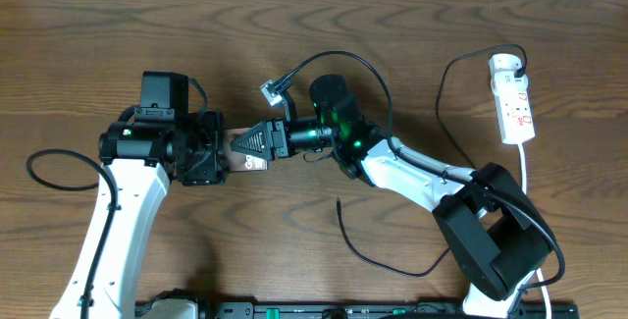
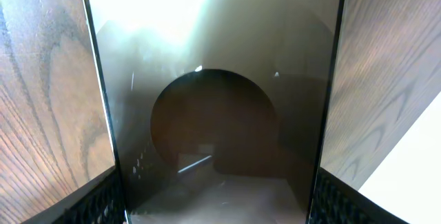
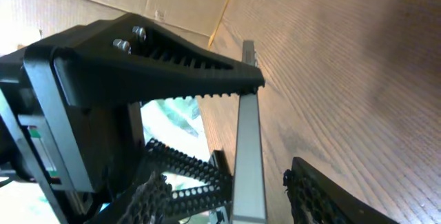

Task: Plug charger to phone and switch on socket
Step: 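Grasp the phone's side edge with the right gripper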

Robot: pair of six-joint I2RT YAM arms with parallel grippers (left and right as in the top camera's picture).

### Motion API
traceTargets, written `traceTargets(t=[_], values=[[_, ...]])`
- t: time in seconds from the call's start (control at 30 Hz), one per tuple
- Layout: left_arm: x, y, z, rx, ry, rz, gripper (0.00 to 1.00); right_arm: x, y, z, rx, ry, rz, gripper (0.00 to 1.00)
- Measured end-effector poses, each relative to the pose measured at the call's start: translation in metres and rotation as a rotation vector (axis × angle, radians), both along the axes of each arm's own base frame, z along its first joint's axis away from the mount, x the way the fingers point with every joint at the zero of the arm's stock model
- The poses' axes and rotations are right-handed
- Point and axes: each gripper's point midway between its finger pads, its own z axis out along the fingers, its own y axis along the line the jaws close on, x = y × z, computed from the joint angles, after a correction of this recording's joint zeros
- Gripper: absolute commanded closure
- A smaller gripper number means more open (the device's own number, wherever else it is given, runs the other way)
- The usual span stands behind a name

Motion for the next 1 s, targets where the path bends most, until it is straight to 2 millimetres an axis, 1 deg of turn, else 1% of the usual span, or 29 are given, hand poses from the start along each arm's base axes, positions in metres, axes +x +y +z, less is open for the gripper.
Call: traceTargets(t=[0.23, 0.3, 0.47, 0.6, 0.97, 1.0], values=[[-0.0016, -0.0079, 0.0000, -0.006, 0.005, -0.009, 0.93, -0.0029, 0.0042, -0.0010, -0.006, -0.002, -0.005, 0.43], [-0.0018, -0.0086, 0.0000, -0.007, 0.005, -0.011, 0.93, -0.0029, 0.0044, -0.0010, -0.006, -0.002, -0.005, 0.47], [-0.0018, -0.0085, 0.0000, -0.007, 0.006, -0.009, 0.93, -0.0021, 0.0044, -0.0013, -0.008, 0.003, -0.011, 0.51], [-0.0018, -0.0085, 0.0000, -0.008, 0.006, -0.008, 0.93, -0.0017, 0.0044, -0.0014, -0.008, 0.002, -0.013, 0.60], [-0.0019, -0.0085, 0.0000, -0.021, 0.017, 0.030, 0.93, -0.0004, 0.0043, -0.0017, -0.011, 0.005, -0.022, 0.60], [-0.0018, -0.0085, 0.0000, -0.022, 0.018, 0.034, 0.93, 0.0000, 0.0043, -0.0018, -0.011, 0.005, -0.024, 0.62]])
